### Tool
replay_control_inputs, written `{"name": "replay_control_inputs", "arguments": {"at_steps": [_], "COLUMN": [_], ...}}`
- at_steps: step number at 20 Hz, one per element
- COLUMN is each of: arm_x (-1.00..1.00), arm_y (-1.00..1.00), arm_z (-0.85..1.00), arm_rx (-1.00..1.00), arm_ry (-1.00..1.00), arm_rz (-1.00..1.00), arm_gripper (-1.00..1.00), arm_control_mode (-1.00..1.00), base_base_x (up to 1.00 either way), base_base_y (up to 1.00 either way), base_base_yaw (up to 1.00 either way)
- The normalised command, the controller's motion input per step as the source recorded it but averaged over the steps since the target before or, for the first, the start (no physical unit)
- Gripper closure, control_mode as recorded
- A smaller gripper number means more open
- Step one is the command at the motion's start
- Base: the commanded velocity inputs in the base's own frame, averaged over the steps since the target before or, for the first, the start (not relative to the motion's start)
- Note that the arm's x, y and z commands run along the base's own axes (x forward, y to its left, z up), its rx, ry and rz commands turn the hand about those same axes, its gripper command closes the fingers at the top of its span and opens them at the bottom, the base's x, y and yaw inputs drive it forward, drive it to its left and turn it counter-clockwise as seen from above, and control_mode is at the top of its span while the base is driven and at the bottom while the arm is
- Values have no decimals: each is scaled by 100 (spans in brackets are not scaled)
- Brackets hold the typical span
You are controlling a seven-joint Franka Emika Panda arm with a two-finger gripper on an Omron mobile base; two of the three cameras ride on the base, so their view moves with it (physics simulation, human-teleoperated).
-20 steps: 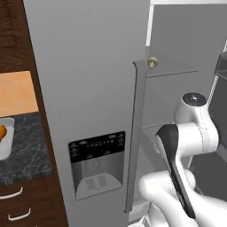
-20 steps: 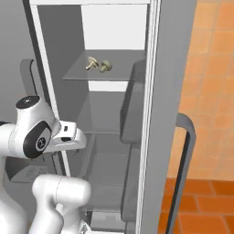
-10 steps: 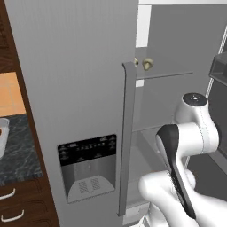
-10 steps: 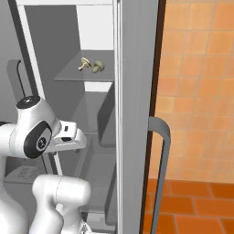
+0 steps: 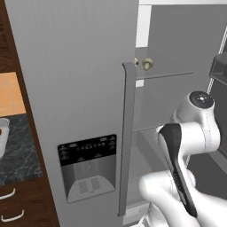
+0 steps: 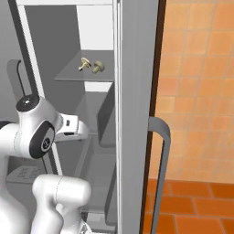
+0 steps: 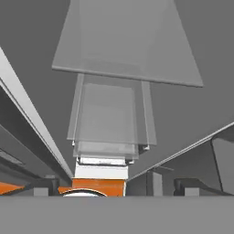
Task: Place one mushroom and one chicken drumstick in each tupperware on the nearby counter, to pack two identical lunches.
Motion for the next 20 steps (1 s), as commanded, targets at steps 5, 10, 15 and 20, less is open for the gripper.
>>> {"name": "replay_control_inputs", "arguments": {"at_steps": [5,10,15,20], "arm_x": [41,24,31,43], "arm_y": [0,0,0,-7], "arm_z": [71,97,75,44], "arm_rx": [20,13,8,7], "arm_ry": [-28,-8,-4,-8], "arm_rz": [-2,-12,-14,-3], "arm_gripper": [-100,-100,-100,-100], "arm_control_mode": [-100,-100,-100,-100], "base_base_x": [0,0,0,0], "base_base_y": [0,0,0,0], "base_base_yaw": [0,0,0,0]}}
